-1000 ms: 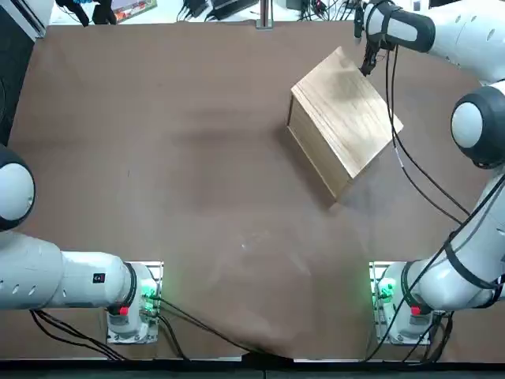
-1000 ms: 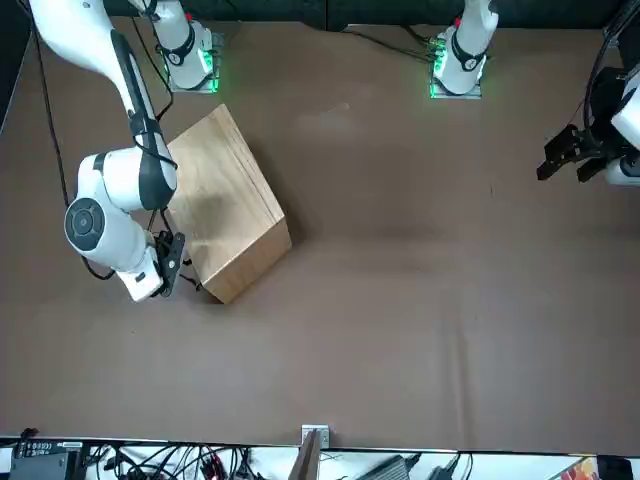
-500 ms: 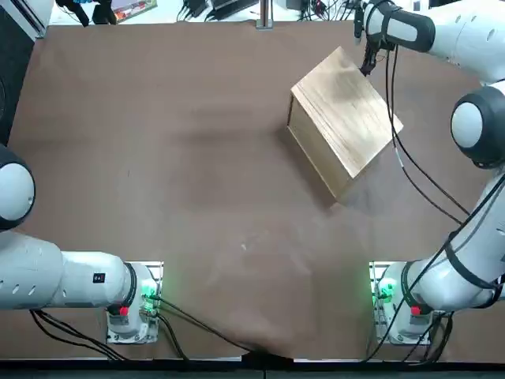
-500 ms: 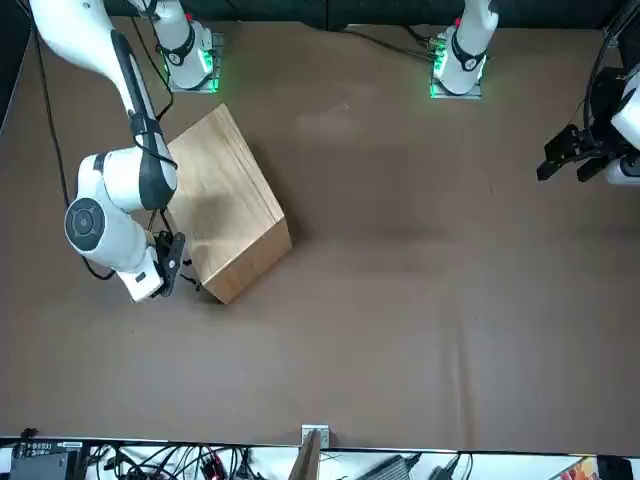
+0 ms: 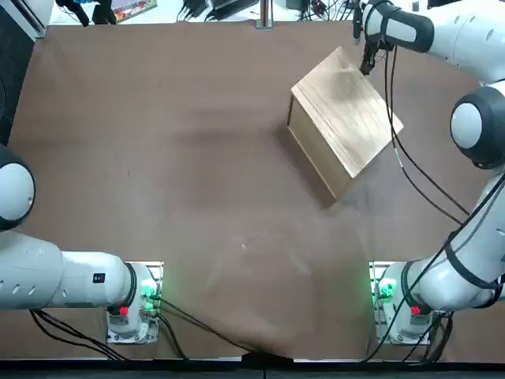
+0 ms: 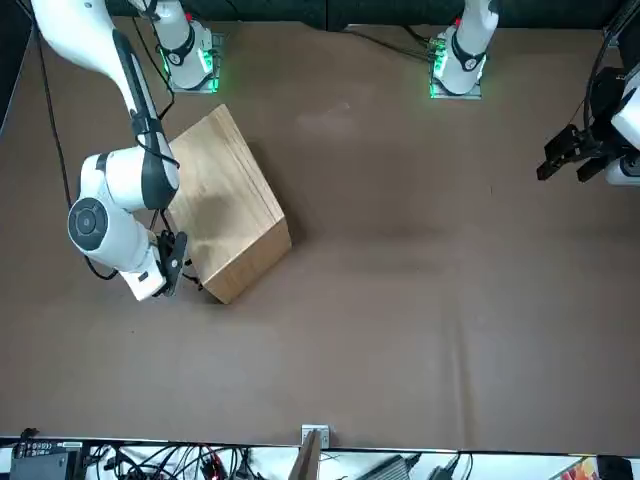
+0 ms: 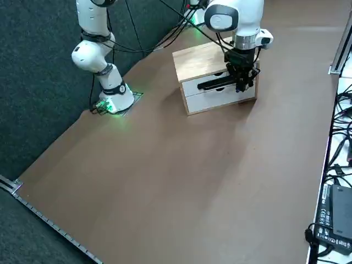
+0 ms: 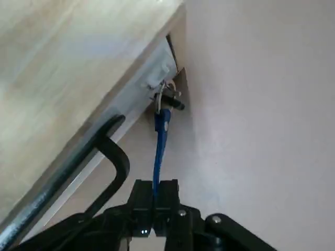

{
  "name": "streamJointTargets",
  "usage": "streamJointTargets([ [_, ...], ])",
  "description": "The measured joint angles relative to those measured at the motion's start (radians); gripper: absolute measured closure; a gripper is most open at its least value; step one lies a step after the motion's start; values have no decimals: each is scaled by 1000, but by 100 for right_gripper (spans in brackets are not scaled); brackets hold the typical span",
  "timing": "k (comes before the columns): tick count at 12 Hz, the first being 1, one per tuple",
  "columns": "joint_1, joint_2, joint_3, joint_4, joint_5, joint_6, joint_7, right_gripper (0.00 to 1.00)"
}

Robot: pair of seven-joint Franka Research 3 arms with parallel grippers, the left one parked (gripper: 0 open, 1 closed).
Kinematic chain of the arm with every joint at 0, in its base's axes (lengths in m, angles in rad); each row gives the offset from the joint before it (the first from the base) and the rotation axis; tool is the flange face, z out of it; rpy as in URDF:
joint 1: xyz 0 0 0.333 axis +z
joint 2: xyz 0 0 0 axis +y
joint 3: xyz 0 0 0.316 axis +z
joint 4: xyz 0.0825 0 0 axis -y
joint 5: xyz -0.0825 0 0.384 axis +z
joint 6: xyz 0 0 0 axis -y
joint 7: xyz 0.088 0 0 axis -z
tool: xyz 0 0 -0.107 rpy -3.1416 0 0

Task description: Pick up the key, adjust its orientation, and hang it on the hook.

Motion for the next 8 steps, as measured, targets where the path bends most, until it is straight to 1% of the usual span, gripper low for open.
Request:
streamJointTargets([
  [8, 3, 0, 0, 0, 0, 0, 0, 96],
])
